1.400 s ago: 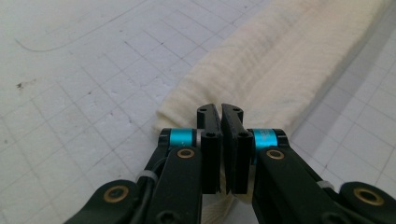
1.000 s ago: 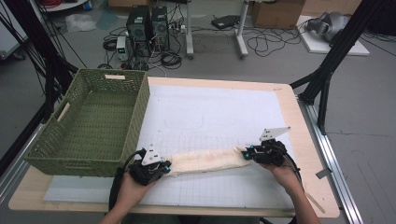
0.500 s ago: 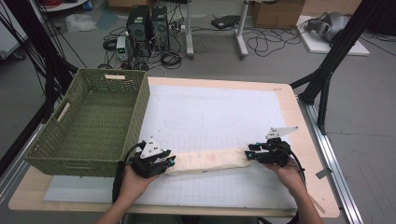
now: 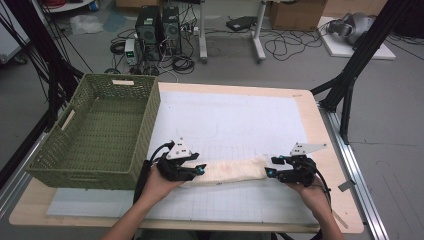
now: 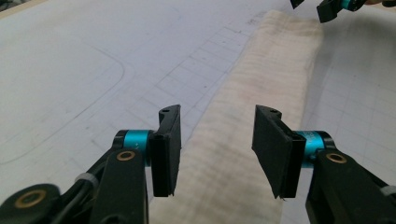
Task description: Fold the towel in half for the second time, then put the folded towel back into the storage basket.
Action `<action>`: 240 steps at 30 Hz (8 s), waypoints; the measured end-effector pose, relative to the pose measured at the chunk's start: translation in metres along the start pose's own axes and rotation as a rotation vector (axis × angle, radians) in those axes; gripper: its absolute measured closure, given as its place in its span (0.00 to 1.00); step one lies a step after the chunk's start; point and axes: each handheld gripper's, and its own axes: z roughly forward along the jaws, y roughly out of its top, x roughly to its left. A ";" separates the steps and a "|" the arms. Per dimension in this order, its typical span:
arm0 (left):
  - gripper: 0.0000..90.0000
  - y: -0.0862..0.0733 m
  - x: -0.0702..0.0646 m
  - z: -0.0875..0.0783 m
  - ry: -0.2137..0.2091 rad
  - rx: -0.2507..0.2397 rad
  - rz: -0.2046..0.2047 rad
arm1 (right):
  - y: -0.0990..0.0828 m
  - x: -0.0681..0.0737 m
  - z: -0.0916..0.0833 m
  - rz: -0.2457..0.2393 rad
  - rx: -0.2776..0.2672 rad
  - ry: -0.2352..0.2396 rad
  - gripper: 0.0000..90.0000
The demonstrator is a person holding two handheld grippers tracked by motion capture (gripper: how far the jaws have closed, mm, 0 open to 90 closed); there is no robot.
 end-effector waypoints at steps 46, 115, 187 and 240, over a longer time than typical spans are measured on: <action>0.40 0.014 -0.011 0.079 -0.174 0.242 0.157 | -0.015 0.014 -0.016 -0.014 -0.024 -0.017 0.33; 0.90 0.017 -0.020 0.074 -0.036 0.246 0.208 | -0.016 0.006 -0.025 0.022 -0.062 -0.043 0.31; 0.91 0.042 0.009 -0.026 -0.018 -0.015 -0.045 | -0.016 0.009 -0.016 0.016 -0.071 -0.043 0.17; 0.91 0.059 0.024 -0.068 -0.054 -0.085 -0.065 | -0.016 0.008 -0.014 0.011 -0.062 -0.041 0.14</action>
